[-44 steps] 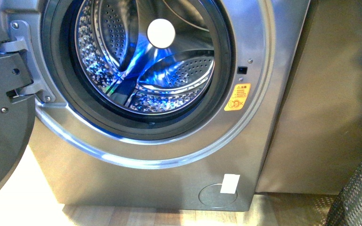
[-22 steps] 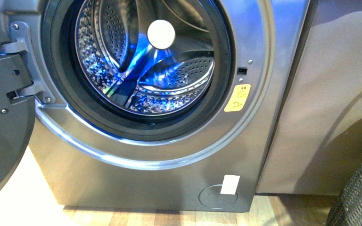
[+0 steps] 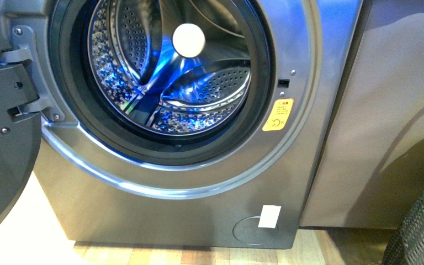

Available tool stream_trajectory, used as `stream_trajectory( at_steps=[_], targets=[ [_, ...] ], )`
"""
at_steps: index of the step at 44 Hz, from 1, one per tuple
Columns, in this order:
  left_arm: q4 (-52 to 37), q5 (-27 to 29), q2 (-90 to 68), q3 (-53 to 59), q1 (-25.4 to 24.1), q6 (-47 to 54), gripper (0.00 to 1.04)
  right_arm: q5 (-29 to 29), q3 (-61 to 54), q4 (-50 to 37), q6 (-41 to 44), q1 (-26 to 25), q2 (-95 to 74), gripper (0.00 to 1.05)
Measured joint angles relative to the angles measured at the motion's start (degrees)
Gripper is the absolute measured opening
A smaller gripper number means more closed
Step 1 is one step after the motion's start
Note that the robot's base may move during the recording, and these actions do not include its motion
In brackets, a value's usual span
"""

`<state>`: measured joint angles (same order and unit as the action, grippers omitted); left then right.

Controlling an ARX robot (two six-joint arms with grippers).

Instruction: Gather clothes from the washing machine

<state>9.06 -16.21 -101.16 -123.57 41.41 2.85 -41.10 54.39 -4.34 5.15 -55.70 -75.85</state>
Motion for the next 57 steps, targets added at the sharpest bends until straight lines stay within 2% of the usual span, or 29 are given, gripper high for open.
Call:
stream_trajectory(
  at_steps=[9, 18, 26, 43, 50, 57],
  targets=[
    [-0.02, 0.0, 0.0, 0.0, 0.0, 0.0, 0.98, 5.49, -2.51, 3.56, 13.44, 4.81, -2.23, 0.05],
    [-0.02, 0.0, 0.0, -0.02, 0.0, 0.0, 0.98, 14.99, -2.45, 9.77, 32.2, 12.11, -6.91, 0.06],
    [-0.02, 0.0, 0.0, -0.02, 0.0, 0.0, 0.98, 20.74, 0.46, 12.04, 42.75, 14.4, -10.99, 0.38],
    [-0.02, 0.0, 0.0, -0.02, 0.0, 0.0, 0.98, 24.92, 4.85, 16.28, 52.37, 15.21, -16.06, 0.98],
    [-0.02, 0.0, 0.0, -0.02, 0.0, 0.0, 0.98, 27.61, 5.25, 13.66, 57.83, 14.29, -16.15, 0.97],
    [-0.02, 0.0, 0.0, -0.02, 0.0, 0.0, 0.98, 31.15, 3.69, 3.37, 66.9, 12.76, -16.11, 0.97]
  ],
)
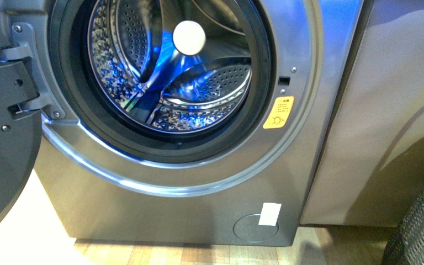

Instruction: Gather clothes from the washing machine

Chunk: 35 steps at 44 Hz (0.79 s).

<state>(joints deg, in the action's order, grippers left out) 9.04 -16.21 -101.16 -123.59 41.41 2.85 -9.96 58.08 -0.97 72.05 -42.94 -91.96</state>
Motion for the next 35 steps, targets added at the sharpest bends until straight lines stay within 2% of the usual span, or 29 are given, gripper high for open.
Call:
stream_trajectory(
  at_steps=[7, 14, 19, 23, 28, 32, 35],
  targets=[
    [0.0, 0.0, 0.0, 0.0, 0.0, 0.0, 0.98, -6.16, -1.31, 2.36, -2.69, 0.5, 2.05, 0.97],
    [0.0, 0.0, 0.0, 0.0, 0.0, 0.0, 0.98, -17.2, -5.01, 2.8, -17.09, 2.58, 10.43, 0.97],
    [0.0, 0.0, 0.0, 0.0, 0.0, 0.0, 0.98, -22.45, -7.91, 1.38, -27.21, 3.3, 16.7, 0.97],
    [0.0, 0.0, 0.0, 0.0, 0.0, 0.0, 0.98, -26.45, -10.88, -1.79, -37.44, 3.61, 21.97, 0.97],
    [0.0, 0.0, 0.0, 0.0, 0.0, 0.0, 0.98, -30.64, -17.25, -11.06, -58.55, 4.11, 31.23, 0.97],
    [0.0, 0.0, 0.0, 0.0, 0.0, 0.0, 0.98, -28.37, -23.87, -18.93, -74.29, 6.21, 40.72, 0.97],
    [0.0, 0.0, 0.0, 0.0, 0.0, 0.0, 0.98, -24.94, -29.51, -20.65, -83.52, 10.21, 49.07, 0.97]
  ],
)
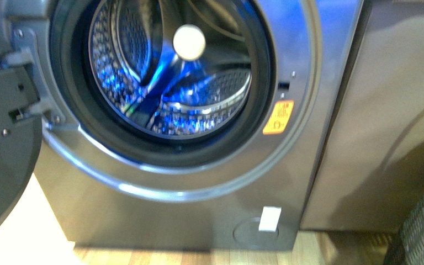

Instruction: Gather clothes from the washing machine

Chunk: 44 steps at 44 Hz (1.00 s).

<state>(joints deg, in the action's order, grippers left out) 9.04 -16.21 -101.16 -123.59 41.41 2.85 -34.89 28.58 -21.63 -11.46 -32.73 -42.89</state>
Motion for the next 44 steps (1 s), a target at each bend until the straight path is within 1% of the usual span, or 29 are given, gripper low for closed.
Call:
stream_trajectory(
  at_steps=[2, 4, 5, 7, 9, 10, 13, 19, 21, 23, 24, 25, 27, 28, 29, 35, 38, 41, 43, 44],
  targets=[
    [0.0, 0.0, 0.0, 0.0, 0.0, 0.0, 0.98, 3.87, -3.56, 0.52, -2.38, 4.2, 5.38, 0.97],
    [0.0, 0.0, 0.0, 0.0, 0.0, 0.0, 0.98, 9.84, -7.39, 2.08, -2.82, 9.62, 11.61, 0.97],
    [0.0, 0.0, 0.0, 0.0, 0.0, 0.0, 0.98, 11.89, -7.91, 3.54, -2.03, 11.43, 13.2, 0.96],
    [0.0, 0.02, 0.0, 0.0, 0.0, 0.0, 0.98, 16.33, -7.78, 9.35, 0.44, 14.75, 15.78, 0.89],
    [0.0, 0.0, 0.0, 0.0, 0.0, 0.0, 0.98, 19.26, -7.85, 13.94, 3.98, 17.14, 17.79, 0.82],
    [0.0, 0.0, 0.0, 0.0, 0.0, 0.0, 0.98, 20.98, -8.46, 15.76, 5.9, 18.36, 18.82, 0.77],
    [0.0, 0.0, 0.0, 0.0, 0.0, 0.0, 0.98, 23.1, -10.54, 16.26, 8.31, 20.24, 20.2, 0.67],
    [-0.02, 0.0, 0.0, 0.0, 0.0, 0.0, 0.98, 25.77, -14.45, 16.04, 10.29, 23.04, 22.51, 0.45],
    [0.24, 0.87, -0.04, -0.22, 0.09, -0.09, 0.98, 26.75, -15.96, 15.76, 10.73, 24.17, 23.87, 0.35],
    [9.07, 11.67, -2.1, -6.1, 0.72, -0.52, 0.98, 28.7, -17.25, 15.54, 11.04, 25.86, 25.16, 0.24],
    [12.09, 15.54, -2.64, -8.11, 0.72, -0.57, 0.98, 31.85, -17.84, 15.52, 11.1, 27.67, 25.83, 0.19],
    [14.53, 19.06, -3.1, -9.64, 0.66, -0.59, 0.98, 33.27, -18.21, 15.52, 11.13, 29.03, 26.23, 0.16],
    [17.4, 24.46, -3.39, -11.61, 0.31, -0.52, 0.98, 34.25, -18.93, 15.47, 11.17, 30.86, 26.86, 0.09],
    [17.14, 26.75, -3.3, -11.67, -0.07, -0.28, 0.98, 34.42, -19.5, 15.47, 11.19, 31.82, 27.32, 0.03],
    [16.28, 28.57, -2.84, -11.34, -0.59, 0.2, 0.98, 34.42, -20.0, 15.47, 11.41, 32.22, 27.74, 0.01],
    [10.56, 34.07, 4.61, -1.7, -3.8, 0.98, 0.98, 34.67, -22.49, 15.45, 11.41, 32.5, 30.23, 0.02],
    [7.58, 37.09, 10.01, 5.64, -5.27, 1.36, 0.98, 34.67, -23.3, 15.82, 11.41, 32.5, 31.58, 0.02],
    [4.98, 38.84, 14.75, 12.33, -6.01, 1.79, 0.98, 34.67, -24.04, 21.66, 11.41, 32.52, 36.89, 0.02],
    [2.64, 40.04, 17.84, 16.85, -6.16, 1.46, 0.98, 34.73, -24.28, 22.01, 11.41, 32.52, 38.86, 0.02],
    [3.98, 41.92, 18.93, 18.03, -6.14, 1.05, 0.96, 34.84, -24.28, 22.01, 11.41, 32.52, 39.19, 0.02]
  ],
)
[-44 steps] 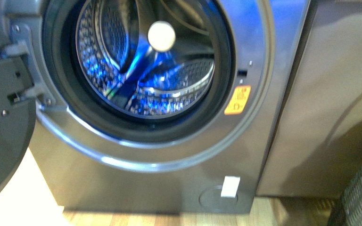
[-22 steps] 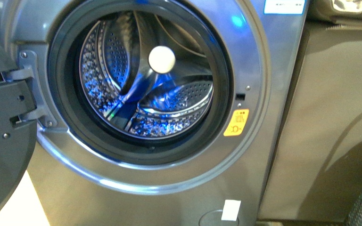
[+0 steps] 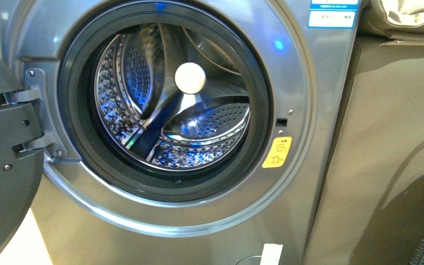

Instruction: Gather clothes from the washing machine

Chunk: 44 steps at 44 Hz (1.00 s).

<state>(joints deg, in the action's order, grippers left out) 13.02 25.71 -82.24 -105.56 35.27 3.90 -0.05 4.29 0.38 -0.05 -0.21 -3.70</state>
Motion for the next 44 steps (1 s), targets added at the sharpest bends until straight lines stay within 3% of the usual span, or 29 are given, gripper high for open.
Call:
stream_trajectory(
  at_steps=[2, 3, 12, 20, 44],
  targets=[
    [4.5, 5.79, 4.22, 5.33, -0.57, -1.57, 0.85, -0.04, -0.33, 0.0, 0.02, 0.0, 0.28, 0.02],
    [3.98, 5.73, 6.91, 9.79, -1.31, -1.97, 0.8, -0.02, -0.55, 0.0, 0.0, 0.0, 0.44, 0.02],
    [-13.38, -2.4, 30.56, 50.21, -12.04, -3.34, 0.34, -0.02, -2.56, -0.24, 0.02, 0.0, 2.45, 0.02],
    [-19.54, -8.46, 38.14, 68.06, -17.31, -3.76, 0.04, -0.07, -3.98, -0.22, 0.02, 0.0, 3.39, 0.02],
    [-27.47, -20.5, 55.69, 93.64, -29.46, -3.96, 0.04, -0.02, -3.98, -0.22, 0.02, 0.0, 3.45, 0.02]
  ],
)
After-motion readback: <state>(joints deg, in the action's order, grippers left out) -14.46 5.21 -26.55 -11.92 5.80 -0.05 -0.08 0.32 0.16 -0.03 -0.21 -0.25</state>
